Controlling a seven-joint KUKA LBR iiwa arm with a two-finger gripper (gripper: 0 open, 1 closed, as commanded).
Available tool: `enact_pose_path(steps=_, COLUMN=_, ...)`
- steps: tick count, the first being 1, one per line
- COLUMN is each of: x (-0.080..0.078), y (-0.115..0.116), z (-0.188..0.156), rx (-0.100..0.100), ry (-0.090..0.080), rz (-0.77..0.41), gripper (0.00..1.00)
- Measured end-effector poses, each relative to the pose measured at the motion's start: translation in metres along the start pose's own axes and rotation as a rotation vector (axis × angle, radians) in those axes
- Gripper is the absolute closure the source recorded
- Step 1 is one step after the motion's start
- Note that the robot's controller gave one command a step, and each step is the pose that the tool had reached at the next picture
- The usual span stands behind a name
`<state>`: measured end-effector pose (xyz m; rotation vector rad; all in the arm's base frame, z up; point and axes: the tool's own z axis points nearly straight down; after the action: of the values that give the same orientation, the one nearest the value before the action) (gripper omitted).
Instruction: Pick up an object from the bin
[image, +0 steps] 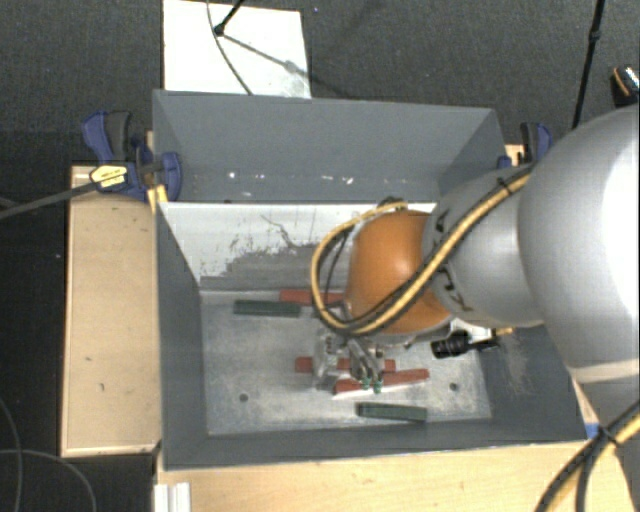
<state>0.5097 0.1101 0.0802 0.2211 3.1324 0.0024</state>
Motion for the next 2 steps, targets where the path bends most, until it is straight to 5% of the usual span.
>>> enact_pose_path(steps=1, x=0.0000, y=0.0000, z=0.0000, rx=0.000, ry=0.000, rz=0.000, gripper=0.00)
enact_pose_path(steps=2, x=0.0000, y=0.0000, z=0.0000, rx=0.000, ry=0.000, rz=-0.001, gripper=1.00)
